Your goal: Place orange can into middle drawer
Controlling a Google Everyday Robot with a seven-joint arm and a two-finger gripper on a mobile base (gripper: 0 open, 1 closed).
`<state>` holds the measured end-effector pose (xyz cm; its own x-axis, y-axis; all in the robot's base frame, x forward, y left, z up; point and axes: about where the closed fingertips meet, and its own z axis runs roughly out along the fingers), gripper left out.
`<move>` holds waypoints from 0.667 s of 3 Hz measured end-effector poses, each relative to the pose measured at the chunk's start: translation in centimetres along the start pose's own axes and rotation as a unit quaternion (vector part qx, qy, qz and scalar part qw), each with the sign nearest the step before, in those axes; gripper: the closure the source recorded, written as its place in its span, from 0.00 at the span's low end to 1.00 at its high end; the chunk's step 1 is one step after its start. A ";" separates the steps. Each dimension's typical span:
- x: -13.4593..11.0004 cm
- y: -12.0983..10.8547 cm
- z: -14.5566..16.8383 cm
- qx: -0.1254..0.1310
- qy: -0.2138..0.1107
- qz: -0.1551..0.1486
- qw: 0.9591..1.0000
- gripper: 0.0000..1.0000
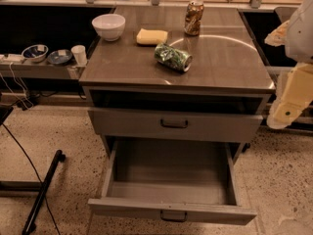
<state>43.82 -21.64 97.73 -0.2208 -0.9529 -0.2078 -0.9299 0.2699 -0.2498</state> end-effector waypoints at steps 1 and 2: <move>0.0 0.0 0.0 0.000 0.000 0.000 1.000 0.00; -0.6 -3.1 0.6 0.015 -0.050 0.007 0.999 0.00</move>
Offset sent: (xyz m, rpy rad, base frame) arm 0.0806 -0.0090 0.0082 0.2336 -0.1214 0.0106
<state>47.00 -21.87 98.07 -0.2028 -0.9308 -0.3042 -0.9174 0.2893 -0.2734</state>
